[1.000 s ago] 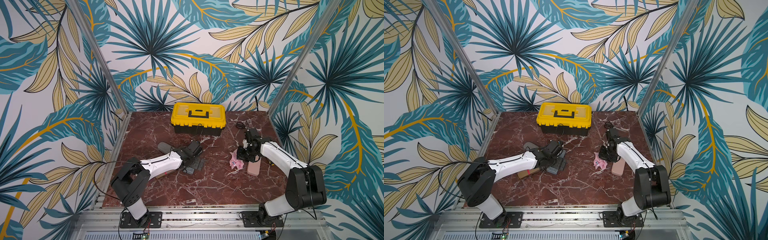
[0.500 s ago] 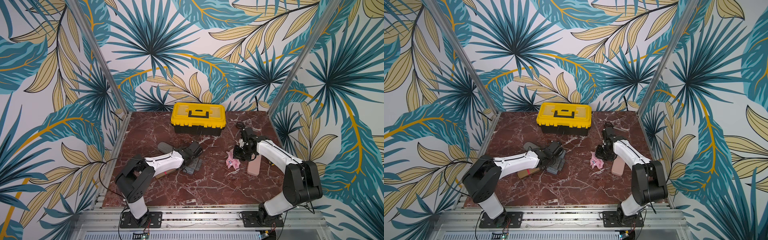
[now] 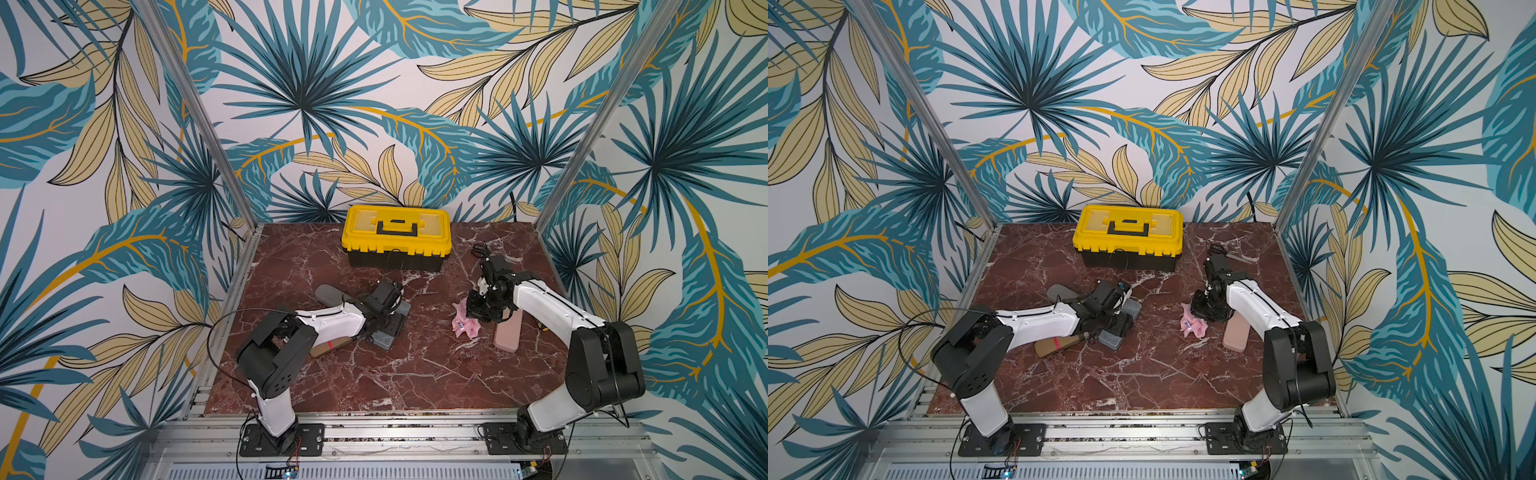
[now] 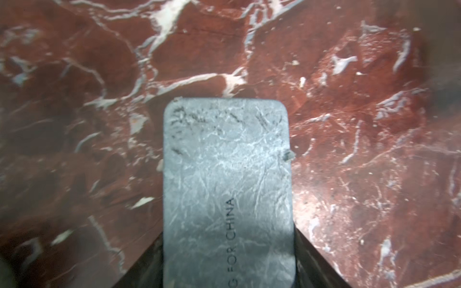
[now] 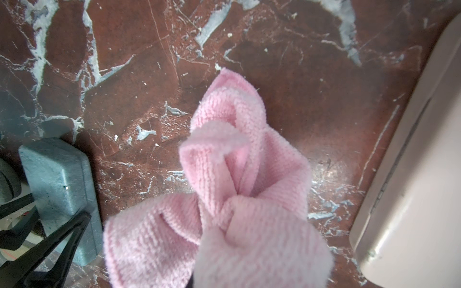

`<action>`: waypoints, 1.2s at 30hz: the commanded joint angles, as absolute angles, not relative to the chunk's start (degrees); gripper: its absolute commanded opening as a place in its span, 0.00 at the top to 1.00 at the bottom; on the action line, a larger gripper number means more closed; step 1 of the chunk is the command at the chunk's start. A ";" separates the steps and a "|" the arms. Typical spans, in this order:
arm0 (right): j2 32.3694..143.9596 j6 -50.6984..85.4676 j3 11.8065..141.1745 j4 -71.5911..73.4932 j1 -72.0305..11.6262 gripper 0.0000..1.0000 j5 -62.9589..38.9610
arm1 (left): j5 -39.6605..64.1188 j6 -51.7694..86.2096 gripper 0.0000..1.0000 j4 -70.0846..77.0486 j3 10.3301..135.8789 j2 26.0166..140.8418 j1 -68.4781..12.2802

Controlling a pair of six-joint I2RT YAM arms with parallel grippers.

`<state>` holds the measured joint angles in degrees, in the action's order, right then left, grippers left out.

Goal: Wipe the eyeglass case
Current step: Move the eyeglass case from the center of the board.

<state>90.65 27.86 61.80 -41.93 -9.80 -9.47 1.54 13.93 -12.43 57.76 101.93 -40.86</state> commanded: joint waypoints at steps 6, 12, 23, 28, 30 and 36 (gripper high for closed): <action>89.13 27.86 60.26 -43.33 -10.09 1.00 -8.39 | 6.24 1.21 0.38 -15.12 62.02 102.79 -48.60; 88.51 28.10 59.16 -43.03 -10.02 1.00 -8.59 | 3.11 -3.45 0.33 -16.51 62.68 104.40 -51.68; 85.84 27.46 59.30 -45.55 -10.99 1.00 -8.03 | 0.66 2.71 0.00 -11.13 53.85 96.67 -52.75; 81.99 29.27 58.93 -48.10 -16.98 1.00 -6.08 | 0.07 4.64 0.02 -1.93 44.81 92.13 -54.94; 80.98 31.42 57.91 -47.99 -20.78 1.00 -5.33 | -0.35 4.73 0.04 1.85 42.72 92.51 -55.52; 82.17 40.19 56.25 -44.33 -32.58 1.00 -5.50 | -2.90 3.48 0.14 7.51 39.74 92.97 -55.65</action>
<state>81.19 34.54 57.78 -45.19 -29.15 -6.04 -1.15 3.92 1.13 41.82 93.41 -55.68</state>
